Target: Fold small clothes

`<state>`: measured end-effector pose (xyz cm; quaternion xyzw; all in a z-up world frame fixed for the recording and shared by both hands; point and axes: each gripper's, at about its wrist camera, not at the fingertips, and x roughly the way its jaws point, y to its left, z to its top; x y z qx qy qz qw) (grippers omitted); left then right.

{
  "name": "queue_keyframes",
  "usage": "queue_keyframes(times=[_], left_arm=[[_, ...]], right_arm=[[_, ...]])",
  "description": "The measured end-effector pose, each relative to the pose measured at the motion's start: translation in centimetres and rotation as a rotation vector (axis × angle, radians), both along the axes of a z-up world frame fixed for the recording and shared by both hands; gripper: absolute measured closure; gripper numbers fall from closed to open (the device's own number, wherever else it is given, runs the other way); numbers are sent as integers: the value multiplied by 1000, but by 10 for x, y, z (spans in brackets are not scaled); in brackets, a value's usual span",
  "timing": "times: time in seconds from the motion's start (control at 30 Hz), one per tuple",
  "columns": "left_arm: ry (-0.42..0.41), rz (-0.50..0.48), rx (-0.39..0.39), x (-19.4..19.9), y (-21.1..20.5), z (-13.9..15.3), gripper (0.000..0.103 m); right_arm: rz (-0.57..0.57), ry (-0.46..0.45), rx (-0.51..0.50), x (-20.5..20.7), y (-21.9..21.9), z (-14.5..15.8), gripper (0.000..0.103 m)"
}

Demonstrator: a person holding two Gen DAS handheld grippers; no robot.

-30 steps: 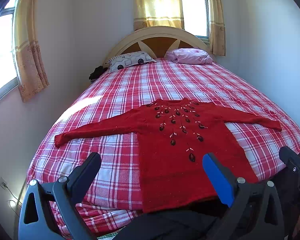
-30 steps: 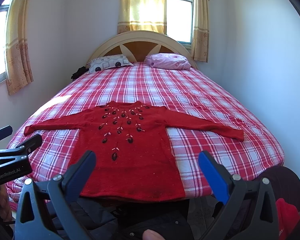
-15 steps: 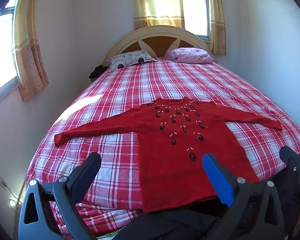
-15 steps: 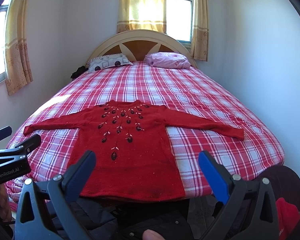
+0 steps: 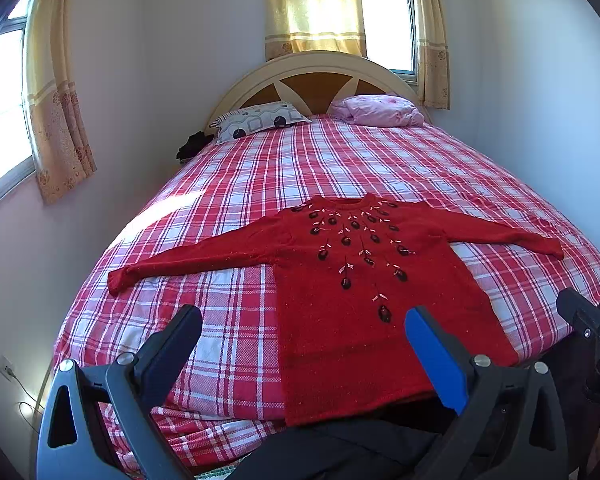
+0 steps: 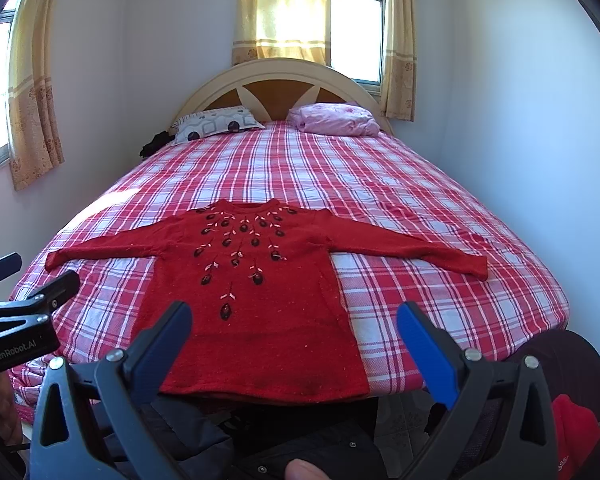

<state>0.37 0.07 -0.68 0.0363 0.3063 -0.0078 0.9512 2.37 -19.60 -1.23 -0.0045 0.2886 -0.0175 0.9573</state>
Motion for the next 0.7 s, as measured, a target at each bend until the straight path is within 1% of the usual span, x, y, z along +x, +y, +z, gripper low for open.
queue_keyframes(times=[0.7], left_arm=[[0, 0, 4, 1, 0, -1, 1]], right_arm=[[-3, 13, -1, 5, -3, -3, 0]])
